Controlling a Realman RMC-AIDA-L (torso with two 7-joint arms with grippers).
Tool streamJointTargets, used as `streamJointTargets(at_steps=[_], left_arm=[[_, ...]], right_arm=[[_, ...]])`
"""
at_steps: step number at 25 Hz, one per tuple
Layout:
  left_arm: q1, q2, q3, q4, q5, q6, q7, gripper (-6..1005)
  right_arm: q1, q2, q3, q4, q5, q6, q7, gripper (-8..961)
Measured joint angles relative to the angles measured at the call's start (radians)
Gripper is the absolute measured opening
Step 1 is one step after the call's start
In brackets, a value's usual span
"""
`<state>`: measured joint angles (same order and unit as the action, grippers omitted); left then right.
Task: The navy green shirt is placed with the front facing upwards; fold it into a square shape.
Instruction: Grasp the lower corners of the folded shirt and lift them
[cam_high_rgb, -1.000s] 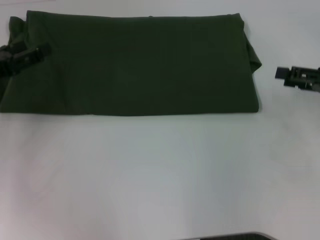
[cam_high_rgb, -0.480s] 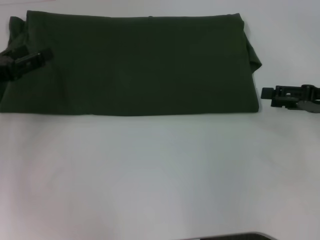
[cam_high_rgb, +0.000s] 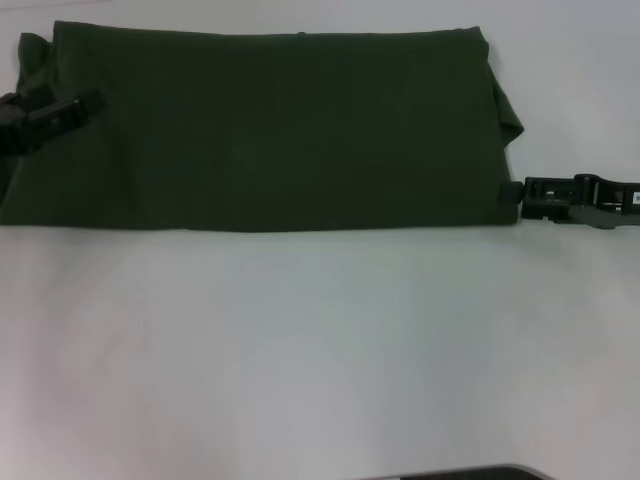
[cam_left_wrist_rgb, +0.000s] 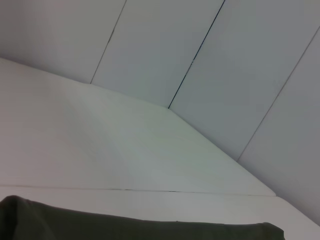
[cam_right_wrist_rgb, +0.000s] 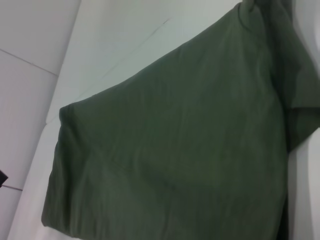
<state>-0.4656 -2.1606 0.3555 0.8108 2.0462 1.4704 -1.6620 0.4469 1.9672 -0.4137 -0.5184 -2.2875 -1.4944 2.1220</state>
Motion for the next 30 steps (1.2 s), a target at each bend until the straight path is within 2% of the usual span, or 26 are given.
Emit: streamJointTargets(at_steps=[5, 17, 30], left_arm=[[-0.003, 0.001, 0.0, 0.0, 0.0, -0.001, 0.001, 966], [-0.007, 0.003, 0.001, 0.002, -0.002, -0.014, 0.002, 965], [-0.013, 0.004, 0.004, 0.005, -0.002, -0.039, 0.004, 964]], right_arm=[[0.004, 0.0, -0.001, 0.001, 0.001, 0.024, 0.0, 790], [0.023, 0.02, -0.009, 0.008, -0.001, 0.074, 0.001, 791], [0.036, 0.027, -0.014, 0.028, -0.001, 0.084, 0.002, 791]])
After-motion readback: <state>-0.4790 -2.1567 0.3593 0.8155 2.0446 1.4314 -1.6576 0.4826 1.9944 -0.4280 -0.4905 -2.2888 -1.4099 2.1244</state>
